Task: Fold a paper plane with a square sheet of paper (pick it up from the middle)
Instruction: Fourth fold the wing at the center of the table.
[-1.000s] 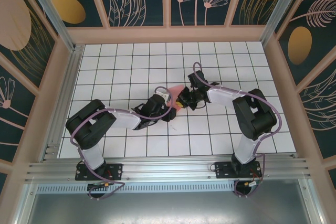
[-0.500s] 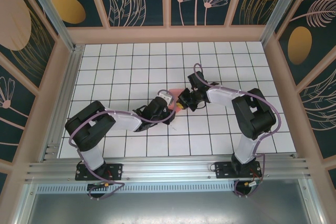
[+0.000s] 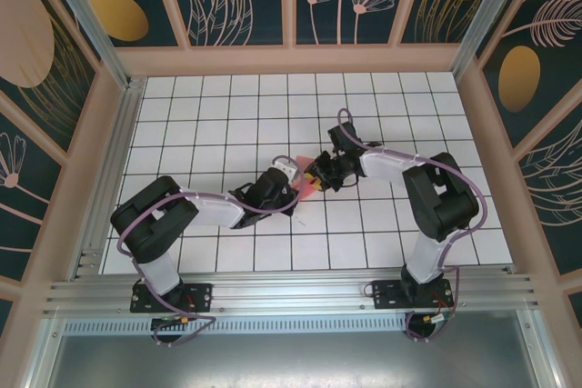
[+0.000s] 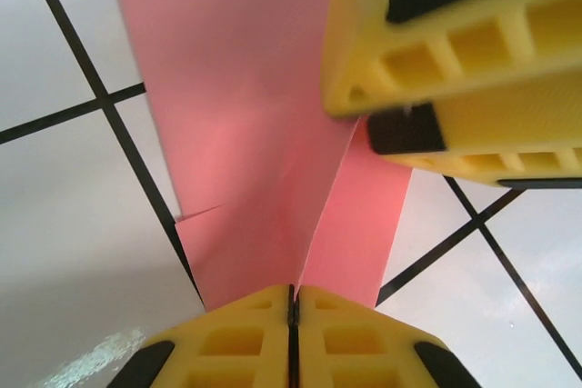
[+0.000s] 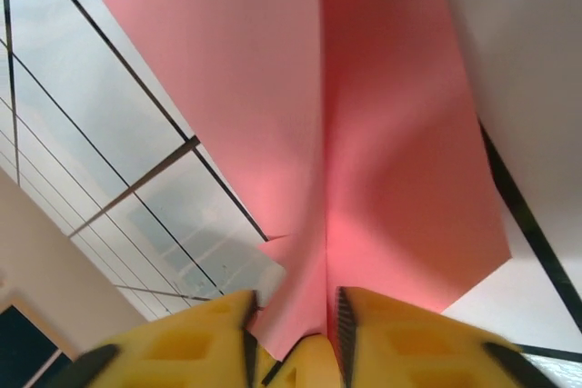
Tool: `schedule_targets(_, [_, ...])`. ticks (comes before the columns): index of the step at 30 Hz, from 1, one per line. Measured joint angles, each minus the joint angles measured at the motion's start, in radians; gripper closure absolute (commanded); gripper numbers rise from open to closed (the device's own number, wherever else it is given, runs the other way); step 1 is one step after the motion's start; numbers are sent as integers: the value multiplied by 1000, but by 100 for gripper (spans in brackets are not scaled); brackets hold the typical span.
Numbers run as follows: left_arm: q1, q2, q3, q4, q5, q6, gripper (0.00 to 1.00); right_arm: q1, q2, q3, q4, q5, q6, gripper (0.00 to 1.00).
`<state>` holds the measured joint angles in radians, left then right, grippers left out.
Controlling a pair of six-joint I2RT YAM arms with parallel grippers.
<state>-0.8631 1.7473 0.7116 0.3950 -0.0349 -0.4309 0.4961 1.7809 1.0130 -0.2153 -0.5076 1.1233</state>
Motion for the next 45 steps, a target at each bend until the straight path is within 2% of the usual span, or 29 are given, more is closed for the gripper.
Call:
schedule_targets(2, [0, 0, -16, 20, 0, -5, 92, -14, -2, 0, 6, -11, -25, 52])
schedule_targets(5, [0, 0, -47, 59, 5, -19, 92, -36, -11, 0, 32, -36, -72, 51])
schedule_targets(13, [0, 0, -100, 134, 23, -53, 92, -55, -16, 0, 29, -76, -168, 61])
schedule_targets(17, [0, 0, -104, 146, 26, -62, 92, -58, -13, 2, 14, -90, -175, 63])
schedule_targets(25, [0, 0, -127, 188, 26, -90, 94, -58, -9, 11, -3, -111, -183, 51])
schedule_targets(30, [0, 0, -160, 234, 34, -135, 95, -58, -9, 11, 8, -115, -220, 48])
schedule_targets(37, [14, 0, -204, 316, 72, -223, 96, -58, -22, -22, 77, -102, -318, 55])
schedule_targets(45, [79, 0, -261, 430, 146, -319, 97, -57, -43, -77, 131, -76, -412, 66])
